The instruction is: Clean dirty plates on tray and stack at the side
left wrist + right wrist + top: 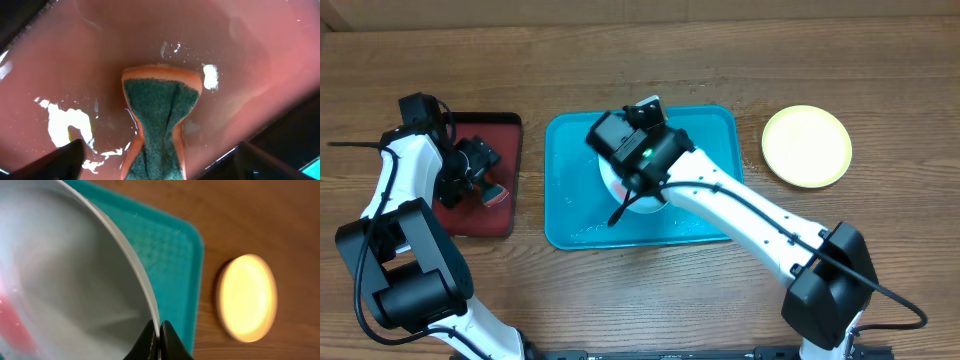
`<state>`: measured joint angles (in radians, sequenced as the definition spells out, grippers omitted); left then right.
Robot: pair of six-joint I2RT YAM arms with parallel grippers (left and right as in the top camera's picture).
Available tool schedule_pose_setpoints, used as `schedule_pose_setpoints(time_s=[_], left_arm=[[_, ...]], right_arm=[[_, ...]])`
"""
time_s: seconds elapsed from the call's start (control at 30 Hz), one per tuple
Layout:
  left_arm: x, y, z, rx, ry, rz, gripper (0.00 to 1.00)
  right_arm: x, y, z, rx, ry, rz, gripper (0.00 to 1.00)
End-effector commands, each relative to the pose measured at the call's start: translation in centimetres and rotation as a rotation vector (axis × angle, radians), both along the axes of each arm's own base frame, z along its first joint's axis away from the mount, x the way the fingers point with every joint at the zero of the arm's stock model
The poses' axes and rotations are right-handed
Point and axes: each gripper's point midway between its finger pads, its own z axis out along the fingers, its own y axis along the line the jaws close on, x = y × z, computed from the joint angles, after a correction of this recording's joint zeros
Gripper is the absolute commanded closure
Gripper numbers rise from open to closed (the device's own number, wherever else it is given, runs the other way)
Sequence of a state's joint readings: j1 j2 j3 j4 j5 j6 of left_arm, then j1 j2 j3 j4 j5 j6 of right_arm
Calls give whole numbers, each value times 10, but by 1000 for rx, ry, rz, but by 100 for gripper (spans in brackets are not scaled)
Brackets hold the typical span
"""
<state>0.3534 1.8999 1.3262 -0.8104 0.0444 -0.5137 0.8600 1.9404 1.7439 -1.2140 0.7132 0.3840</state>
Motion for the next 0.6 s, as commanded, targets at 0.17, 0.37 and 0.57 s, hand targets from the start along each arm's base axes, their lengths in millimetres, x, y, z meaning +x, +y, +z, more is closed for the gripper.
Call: schedule_pose_setpoints(time_s=[0.17, 0.37, 0.57], left_arm=[[4, -6, 12, -34, -43, 17, 0], [13, -2, 49, -3, -119, 5, 1], [15, -5, 108, 24, -242, -3, 0]], right_arm=[[0, -2, 87, -458, -326, 134, 96], [-11, 10, 107, -553, -416, 166, 96], [-13, 13, 107, -546, -421, 171, 96]])
